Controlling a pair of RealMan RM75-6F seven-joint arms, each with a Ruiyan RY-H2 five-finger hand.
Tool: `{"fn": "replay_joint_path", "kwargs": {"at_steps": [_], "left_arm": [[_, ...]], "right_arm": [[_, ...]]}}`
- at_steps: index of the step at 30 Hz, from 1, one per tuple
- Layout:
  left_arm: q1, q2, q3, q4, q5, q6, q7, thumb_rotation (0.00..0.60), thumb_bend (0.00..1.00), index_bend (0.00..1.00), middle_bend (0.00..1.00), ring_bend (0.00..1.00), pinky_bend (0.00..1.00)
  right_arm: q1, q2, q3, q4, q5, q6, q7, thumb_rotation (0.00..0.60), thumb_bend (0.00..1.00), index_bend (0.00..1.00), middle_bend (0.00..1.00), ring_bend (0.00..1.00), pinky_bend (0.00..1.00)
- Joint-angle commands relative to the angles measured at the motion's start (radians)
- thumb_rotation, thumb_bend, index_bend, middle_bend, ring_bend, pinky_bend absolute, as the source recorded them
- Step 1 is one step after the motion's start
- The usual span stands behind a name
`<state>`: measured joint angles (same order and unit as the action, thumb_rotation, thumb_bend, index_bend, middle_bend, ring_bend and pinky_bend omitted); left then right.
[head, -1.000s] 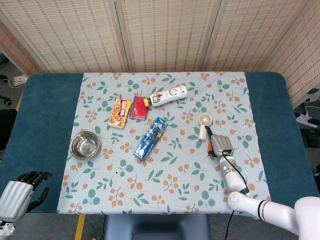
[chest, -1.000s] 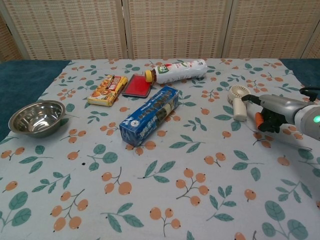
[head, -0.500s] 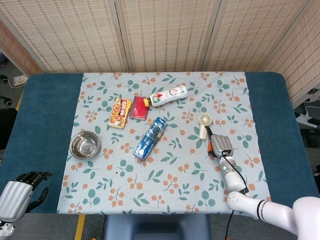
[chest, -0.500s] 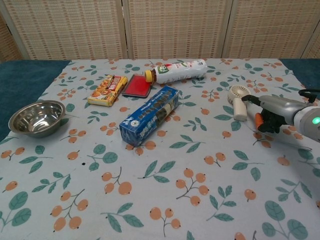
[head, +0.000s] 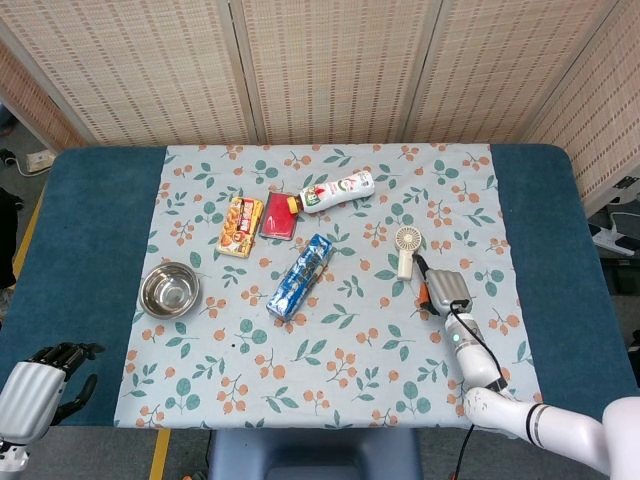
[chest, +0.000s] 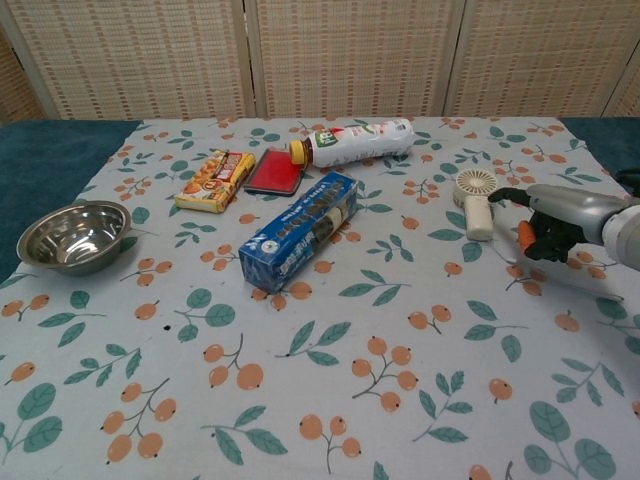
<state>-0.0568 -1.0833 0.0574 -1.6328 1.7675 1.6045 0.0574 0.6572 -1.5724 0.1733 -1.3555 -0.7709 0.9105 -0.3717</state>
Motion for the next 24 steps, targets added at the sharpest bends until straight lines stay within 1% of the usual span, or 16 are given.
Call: {"fn": "replay_joint_path", "kwargs": {"at_steps": [1, 6, 8, 10, 11, 12, 14, 16, 17, 18, 21, 24], "left_arm": [[0.0, 0.0, 0.001, -0.001, 0.001, -0.001, 0.003, 0.6, 0.43, 0.34, 0.43, 0.38, 0.5], [0.0, -0.002, 0.0, -0.001, 0.001, -0.002, 0.005, 0.6, 0.43, 0.34, 0.43, 0.38, 0.5], [0.0, -0.003, -0.001, 0.0, 0.0, -0.001, 0.007, 0.6, 0.43, 0.34, 0.43, 0.38, 0.5], [0.002, -0.003, 0.001, 0.001, 0.002, 0.002, 0.009, 0.6, 0.43, 0.34, 0.43, 0.38, 0.5], [0.002, -0.004, 0.0, 0.001, 0.003, 0.003, 0.011, 0.6, 0.43, 0.34, 0.43, 0.38, 0.5], [0.002, -0.004, 0.0, 0.001, 0.003, 0.003, 0.013, 0.6, 0.43, 0.34, 0.43, 0.38, 0.5], [0.003, -0.005, 0.001, 0.001, 0.006, 0.004, 0.018, 0.6, 0.43, 0.34, 0.43, 0.38, 0.5], [0.003, -0.008, 0.001, 0.001, 0.011, 0.005, 0.025, 0.6, 0.43, 0.34, 0.43, 0.38, 0.5], [0.002, -0.01, 0.0, 0.002, 0.011, 0.005, 0.029, 0.6, 0.43, 0.34, 0.43, 0.38, 0.5], [0.001, -0.013, -0.001, 0.002, 0.01, 0.004, 0.032, 0.6, 0.43, 0.33, 0.43, 0.38, 0.5], [-0.002, -0.019, -0.002, 0.003, 0.01, -0.004, 0.045, 0.6, 0.43, 0.33, 0.43, 0.38, 0.5], [-0.006, -0.025, -0.003, 0.003, 0.01, -0.012, 0.059, 0.6, 0.43, 0.33, 0.43, 0.38, 0.5]], "right_arm": [[-0.038, 0.061, -0.02, -0.076, -0.086, 0.049, 0.038, 0.6, 0.86, 0.02, 0.82, 0.66, 0.59], [-0.11, 0.152, -0.074, -0.165, -0.252, 0.134, 0.107, 0.6, 0.86, 0.02, 0.82, 0.66, 0.59], [-0.156, 0.186, -0.117, -0.178, -0.352, 0.197, 0.142, 0.6, 0.86, 0.02, 0.82, 0.66, 0.59], [-0.213, 0.211, -0.166, -0.166, -0.463, 0.283, 0.186, 0.6, 0.86, 0.02, 0.82, 0.65, 0.59], [-0.238, 0.218, -0.19, -0.152, -0.514, 0.323, 0.21, 0.6, 0.84, 0.02, 0.82, 0.63, 0.58], [-0.264, 0.224, -0.213, -0.133, -0.56, 0.363, 0.233, 0.6, 0.81, 0.03, 0.81, 0.62, 0.58], [-0.325, 0.232, -0.26, -0.08, -0.642, 0.454, 0.269, 0.6, 0.71, 0.03, 0.75, 0.58, 0.55], [-0.382, 0.234, -0.292, -0.027, -0.694, 0.533, 0.284, 0.6, 0.57, 0.06, 0.63, 0.5, 0.51], [-0.404, 0.234, -0.301, -0.008, -0.705, 0.559, 0.284, 0.6, 0.5, 0.08, 0.56, 0.44, 0.48], [-0.423, 0.233, -0.305, 0.007, -0.709, 0.579, 0.28, 0.6, 0.44, 0.11, 0.49, 0.35, 0.44], [-0.465, 0.224, -0.297, 0.051, -0.719, 0.633, 0.268, 0.6, 0.35, 0.13, 0.39, 0.2, 0.38], [-0.486, 0.213, -0.283, 0.078, -0.726, 0.65, 0.269, 0.6, 0.33, 0.12, 0.33, 0.17, 0.32]]}}
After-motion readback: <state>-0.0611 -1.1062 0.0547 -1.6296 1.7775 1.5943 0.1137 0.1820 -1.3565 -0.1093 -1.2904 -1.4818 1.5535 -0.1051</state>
